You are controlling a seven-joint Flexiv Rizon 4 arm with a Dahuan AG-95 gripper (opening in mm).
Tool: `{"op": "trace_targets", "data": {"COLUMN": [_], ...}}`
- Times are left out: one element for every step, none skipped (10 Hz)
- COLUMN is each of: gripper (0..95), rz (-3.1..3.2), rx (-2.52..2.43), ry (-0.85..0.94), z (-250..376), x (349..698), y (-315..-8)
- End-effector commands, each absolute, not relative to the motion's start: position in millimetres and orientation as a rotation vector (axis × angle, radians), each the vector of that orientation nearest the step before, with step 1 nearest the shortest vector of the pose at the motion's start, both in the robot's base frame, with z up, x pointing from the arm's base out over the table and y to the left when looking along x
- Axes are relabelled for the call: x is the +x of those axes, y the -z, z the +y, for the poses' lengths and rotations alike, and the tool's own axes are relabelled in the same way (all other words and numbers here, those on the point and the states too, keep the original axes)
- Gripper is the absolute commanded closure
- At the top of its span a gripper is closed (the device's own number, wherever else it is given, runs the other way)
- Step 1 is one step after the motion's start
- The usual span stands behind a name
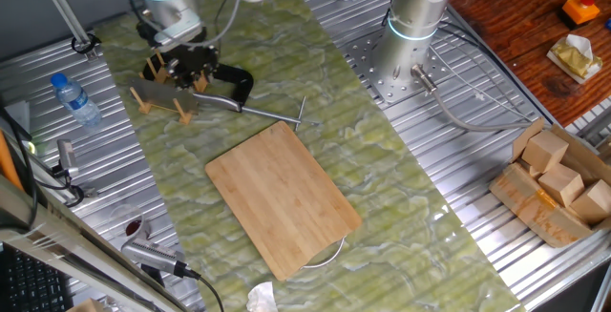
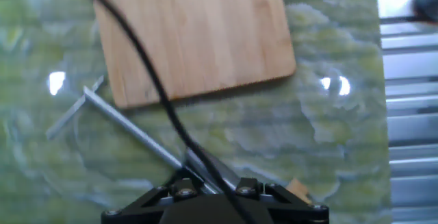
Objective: Put the knife on the cutting board
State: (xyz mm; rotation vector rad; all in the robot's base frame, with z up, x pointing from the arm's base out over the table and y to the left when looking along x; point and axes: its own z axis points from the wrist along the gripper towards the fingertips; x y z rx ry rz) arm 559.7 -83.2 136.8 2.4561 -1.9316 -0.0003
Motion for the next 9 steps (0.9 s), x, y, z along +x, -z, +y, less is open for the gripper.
{"op": "trace_targets", "data": {"gripper": [57.0,57.0,57.0,57.0,57.0,57.0,57.0,57.0,57.0], "rz": [-1.912,-1.9,-1.881,-1.863,-1.848,-1.843,-1.834,-1.835,-1.835], "rx": [2.476,2.486,2.5,2.514,2.528,2.531,2.539,2.54,2.537], "ry": [-0.004,-0.003,-0.002,-0.003,0.001,-0.002,-0.006,-0.007,-0.01], "z": [-82.7,-82.8,-83.0,-83.2,-83.3,-83.5,-84.4,-85.0,-86.0], "x": [567.8,568.5,568.9,568.9,568.8,568.2,566.5,565.3,564.9], "y": [-130.3,-126.6,-123.2,-121.9,-121.0,-120.0,-117.4,-116.3,-116.5]}}
